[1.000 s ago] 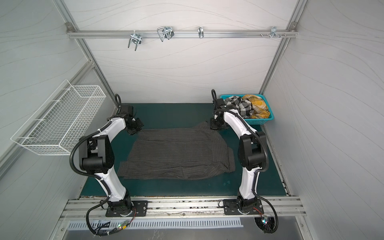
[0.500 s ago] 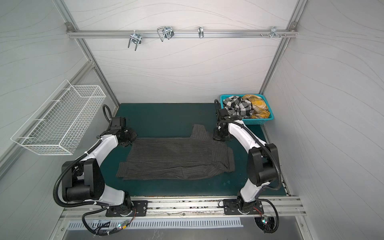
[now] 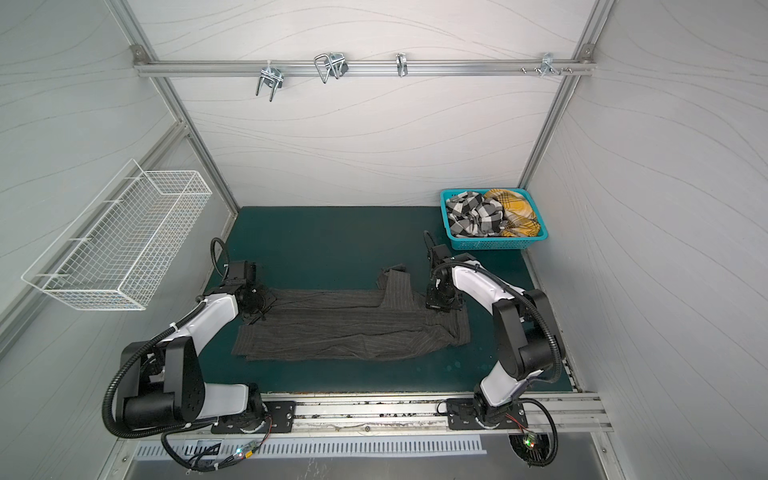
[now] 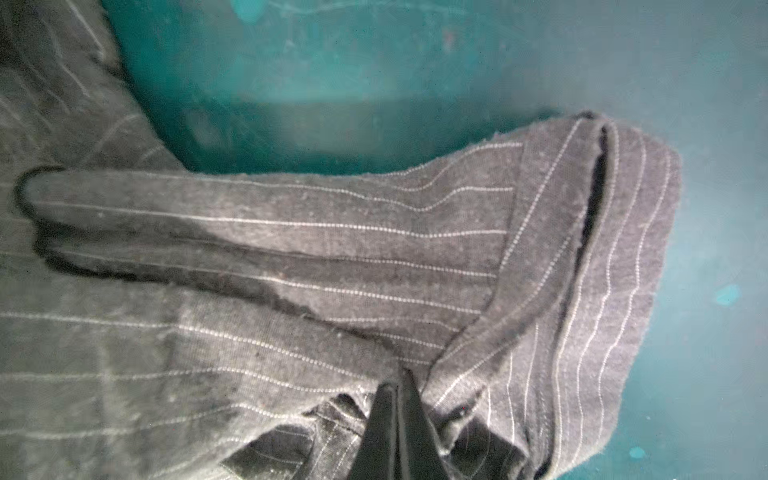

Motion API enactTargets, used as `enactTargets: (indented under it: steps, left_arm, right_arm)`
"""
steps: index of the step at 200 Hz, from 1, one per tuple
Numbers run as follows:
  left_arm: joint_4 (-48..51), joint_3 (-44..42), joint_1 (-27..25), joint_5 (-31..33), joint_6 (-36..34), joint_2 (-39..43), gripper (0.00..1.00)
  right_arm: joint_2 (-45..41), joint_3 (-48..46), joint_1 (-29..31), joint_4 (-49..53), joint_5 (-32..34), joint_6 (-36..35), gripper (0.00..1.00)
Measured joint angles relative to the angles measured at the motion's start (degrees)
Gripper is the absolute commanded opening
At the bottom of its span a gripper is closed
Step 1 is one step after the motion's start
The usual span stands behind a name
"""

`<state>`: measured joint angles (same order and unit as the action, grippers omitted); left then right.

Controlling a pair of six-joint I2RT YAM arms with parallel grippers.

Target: Fold and stack the long sleeve shirts

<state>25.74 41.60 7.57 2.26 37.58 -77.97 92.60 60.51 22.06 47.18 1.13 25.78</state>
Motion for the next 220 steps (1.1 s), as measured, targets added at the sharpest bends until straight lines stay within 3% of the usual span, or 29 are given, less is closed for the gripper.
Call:
enactTargets:
  steps: [34,69,79,96,109,152,175,188,220]
  left_arm:
    - [0.5,2.4,0.0,0.6,-0.1,-1.3,0.0]
    - [1.7,2.6,0.1,2.2,0.3,-1.3,0.38]
    - [2.6,2.6,0.3,2.9,1.0,-1.0,0.44]
    - [5.0,2.5,0.3,4.2,1.3,0.9,0.48]
    - [7.5,2.8,0.3,5.1,1.4,3.5,0.49]
    - [11.2,7.5,-0.7,3.3,2.0,8.4,0.28]
    - [8.6,7.8,-3.8,-1.5,2.6,3.9,0.11]
    - [6.9,7.9,-5.1,-4.4,3.2,-0.5,0.0]
    - [6.3,7.9,-5.7,-7.2,3.1,-8.5,0.0]
  right_arm:
    - [-0.2,0.0,1.2,-0.4,0.1,0.0,0.0]
    - [-0.2,-0.2,3.8,-0.4,0.5,0.4,0.0]
    - [-0.2,-0.5,4.6,-0.4,0.5,0.4,0.1]
    - [-0.2,-0.7,5.5,0.1,0.9,0.9,0.37]
    - [-0.7,-0.7,5.7,0.7,1.2,1.0,0.47]
    - [-5.0,4.5,5.6,6.3,1.8,0.8,0.52]
    - [-4.4,12.1,5.6,7.5,0.3,0.6,0.55]
    - [-2.6,16.6,5.5,7.9,-0.7,0.4,0.64]
    - [7.9,28.1,5.3,8.8,-4.9,-1.0,0.69]
